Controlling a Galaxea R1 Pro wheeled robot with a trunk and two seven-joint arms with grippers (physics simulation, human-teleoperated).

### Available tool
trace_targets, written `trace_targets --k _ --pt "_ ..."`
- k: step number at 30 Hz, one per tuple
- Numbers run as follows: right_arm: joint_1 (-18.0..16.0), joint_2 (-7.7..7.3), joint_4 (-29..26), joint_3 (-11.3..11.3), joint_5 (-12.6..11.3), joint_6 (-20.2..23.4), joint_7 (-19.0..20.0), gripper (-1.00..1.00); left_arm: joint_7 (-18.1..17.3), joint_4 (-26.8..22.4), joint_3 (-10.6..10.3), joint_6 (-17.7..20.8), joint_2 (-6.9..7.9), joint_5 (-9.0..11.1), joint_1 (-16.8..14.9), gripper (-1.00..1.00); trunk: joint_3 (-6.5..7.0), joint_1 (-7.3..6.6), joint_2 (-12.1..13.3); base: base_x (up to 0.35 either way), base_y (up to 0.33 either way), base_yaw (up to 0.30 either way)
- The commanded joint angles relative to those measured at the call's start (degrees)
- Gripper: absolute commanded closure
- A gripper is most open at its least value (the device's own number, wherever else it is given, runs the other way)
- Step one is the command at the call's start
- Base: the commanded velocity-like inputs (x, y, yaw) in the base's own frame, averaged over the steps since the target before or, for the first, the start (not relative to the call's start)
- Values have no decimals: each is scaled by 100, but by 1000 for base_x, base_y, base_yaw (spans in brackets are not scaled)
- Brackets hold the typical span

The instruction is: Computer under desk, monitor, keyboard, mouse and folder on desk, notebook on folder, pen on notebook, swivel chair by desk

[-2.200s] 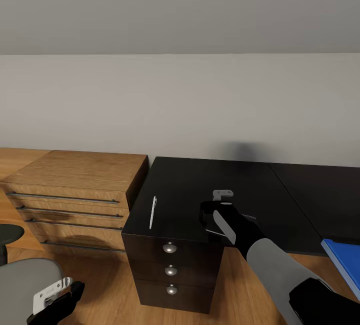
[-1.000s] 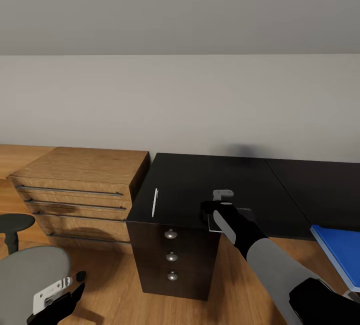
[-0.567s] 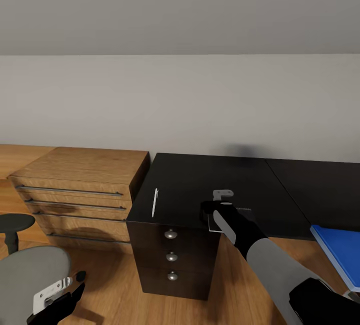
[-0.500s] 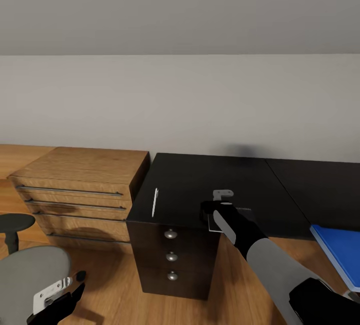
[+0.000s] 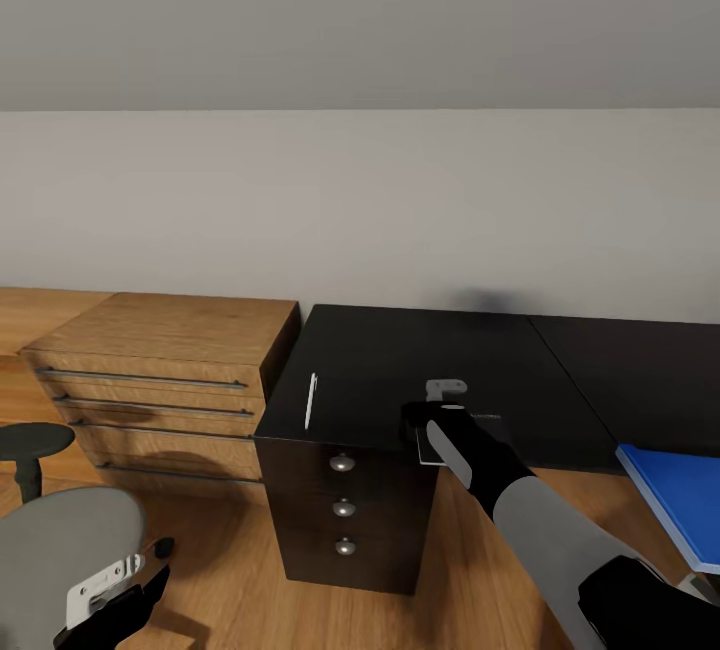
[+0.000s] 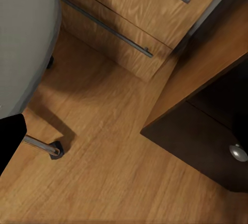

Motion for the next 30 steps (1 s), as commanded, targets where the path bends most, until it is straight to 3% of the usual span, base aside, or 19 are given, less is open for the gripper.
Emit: trace_targets --k 1,23,30 --pt "-1 -4 22 38 -94 59 -38 -100 38 -13 -1 22 2 60 1 -100 -6 1 -2 -3 0 0" --pt "-1 -4 -22 38 -94 45 -37 -100 40 -13 -1 22 2 69 1 -100 59 1 -2 0 0 0" --pt "18 -19 -529 23 -92 21 -46 -100 40 -13 -7 22 2 69 1 -100 60 1 -2 0 0 0"
